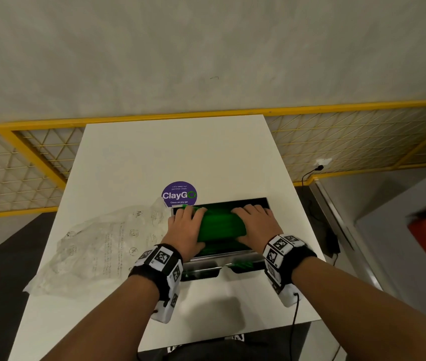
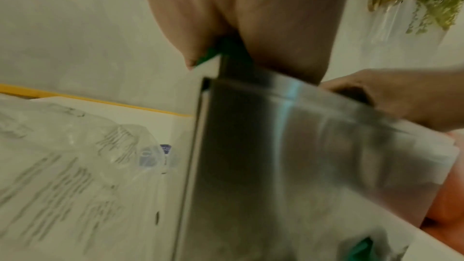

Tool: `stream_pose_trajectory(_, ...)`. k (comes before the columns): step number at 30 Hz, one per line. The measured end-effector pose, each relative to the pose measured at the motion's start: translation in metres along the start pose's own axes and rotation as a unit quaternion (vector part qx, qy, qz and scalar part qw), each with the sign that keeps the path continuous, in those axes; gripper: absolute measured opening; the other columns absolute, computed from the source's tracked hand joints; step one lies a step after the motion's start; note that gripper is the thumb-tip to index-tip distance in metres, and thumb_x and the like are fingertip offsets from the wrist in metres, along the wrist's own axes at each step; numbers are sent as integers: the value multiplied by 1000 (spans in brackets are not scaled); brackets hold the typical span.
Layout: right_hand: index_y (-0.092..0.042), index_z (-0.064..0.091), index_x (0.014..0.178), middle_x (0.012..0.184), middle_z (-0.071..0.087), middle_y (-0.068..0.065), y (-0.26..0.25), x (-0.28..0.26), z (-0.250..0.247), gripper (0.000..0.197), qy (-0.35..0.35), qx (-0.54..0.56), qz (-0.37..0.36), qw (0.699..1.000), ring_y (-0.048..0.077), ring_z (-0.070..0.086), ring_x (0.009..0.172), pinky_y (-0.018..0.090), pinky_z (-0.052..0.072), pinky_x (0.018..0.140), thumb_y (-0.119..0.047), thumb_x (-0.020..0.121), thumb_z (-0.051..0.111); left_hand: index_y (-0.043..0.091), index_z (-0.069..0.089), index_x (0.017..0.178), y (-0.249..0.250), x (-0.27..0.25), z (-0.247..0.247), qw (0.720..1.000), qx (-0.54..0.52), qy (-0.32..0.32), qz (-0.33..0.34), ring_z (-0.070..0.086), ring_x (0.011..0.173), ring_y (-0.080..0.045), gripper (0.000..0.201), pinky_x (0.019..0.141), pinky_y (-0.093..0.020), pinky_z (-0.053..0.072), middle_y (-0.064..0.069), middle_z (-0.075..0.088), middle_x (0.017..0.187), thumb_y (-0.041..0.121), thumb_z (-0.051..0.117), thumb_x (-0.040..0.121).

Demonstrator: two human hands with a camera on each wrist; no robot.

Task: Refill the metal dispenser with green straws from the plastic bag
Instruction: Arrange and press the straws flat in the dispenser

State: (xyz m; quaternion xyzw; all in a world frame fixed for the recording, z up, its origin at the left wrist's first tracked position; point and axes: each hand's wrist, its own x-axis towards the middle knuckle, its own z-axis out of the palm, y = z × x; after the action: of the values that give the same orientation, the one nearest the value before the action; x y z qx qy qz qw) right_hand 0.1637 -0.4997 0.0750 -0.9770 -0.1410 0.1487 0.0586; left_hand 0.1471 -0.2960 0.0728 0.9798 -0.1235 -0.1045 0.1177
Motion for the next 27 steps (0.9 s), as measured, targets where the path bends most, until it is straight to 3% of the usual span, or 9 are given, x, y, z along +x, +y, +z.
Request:
stream_pose_trajectory(5, -27, 31, 145, 141, 40, 4, 0, -4, -20, 72, -142, 26, -13, 989, 25, 37, 129, 43, 31, 107, -48, 84, 61, 26, 28, 144, -6, 1, -8, 994, -87, -50, 38, 38, 122, -23, 93, 104, -38, 28, -2, 37, 131, 62, 67, 68)
stream_pose_trajectory(8, -27, 33, 145, 143, 39, 3, 1, -7, -52, 68, -149, 75, -16, 986, 23, 38, 130, 41, 34, 108, -47, 86, 60, 33, 44, 133, -7, -5, -26, 998, -51, 17, 45, 38, 122, -19, 78, 102, -40, 22, 7, 47, 125, 76, 34, 69)
stream_pose_trajectory(10, -24, 40, 141, 140, 43, 4, 2, -4, -71, 58, -125, 102, -17, 987, 22, 42, 127, 36, 37, 106, -40, 88, 60, 31, 57, 118, -4, -4, -38, 996, -49, 67, 26, 42, 119, -19, 54, 97, -39, 23, 7, 54, 118, 63, 36, 81)
stream_pose_trajectory(12, -19, 45, 137, 137, 49, 6, -2, 7, -81, 55, -131, 82, -9, 988, 22, 48, 123, 33, 40, 102, -33, 88, 63, 23, 59, 113, 3, 7, -48, 995, -82, 58, 20, 48, 116, -22, 30, 97, -37, 32, 1, 55, 114, 39, 52, 88)
stream_pose_trajectory(16, -14, 50, 130, 126, 59, 8, -17, 36, -63, 65, -237, 39, 21, 971, 26, 58, 111, 36, 48, 95, -31, 74, 78, 15, 47, 131, 25, 33, -45, 992, -2, -115, 58, 45, 118, -28, 56, 98, -43, 44, -10, 44, 126, 30, 66, 80)
stream_pose_trajectory(19, -21, 47, 132, 123, 61, 3, -20, 50, -38, 82, -266, 30, 20, 963, 26, 60, 109, 41, 49, 96, -36, 61, 86, 11, 43, 131, 32, 41, -41, 988, 66, -130, 52, 38, 123, -30, 62, 96, -43, 46, -13, 37, 129, 28, 70, 78)
stream_pose_trajectory(22, -37, 31, 136, 126, 58, 1, -4, 76, 6, 109, -250, -18, 29, 968, 29, 61, 107, 45, 53, 89, -52, 44, 86, 9, 41, 127, 29, 43, -40, 983, 103, -148, 25, 37, 124, -31, 60, 94, -42, 47, -15, 35, 130, 22, 71, 76)
stream_pose_trajectory(25, -32, 15, 146, 138, 46, 13, -2, 82, 32, 127, -244, -104, 31, 964, 40, 54, 113, 53, 50, 90, -52, 43, 87, 12, 37, 132, 27, 41, -35, 976, 117, -181, 25, 44, 121, -32, 73, 92, -43, 49, -15, 38, 128, 25, 76, 72)
stream_pose_trajectory(27, -26, 18, 146, 146, 35, 14, -13, 67, 17, 117, -245, -109, 27, 963, 42, 43, 125, 54, 45, 97, -44, 53, 87, 14, 28, 141, 27, 41, -28, 971, 124, -203, 26, 49, 120, -32, 89, 93, -43, 49, -15, 43, 130, 28, 79, 69)
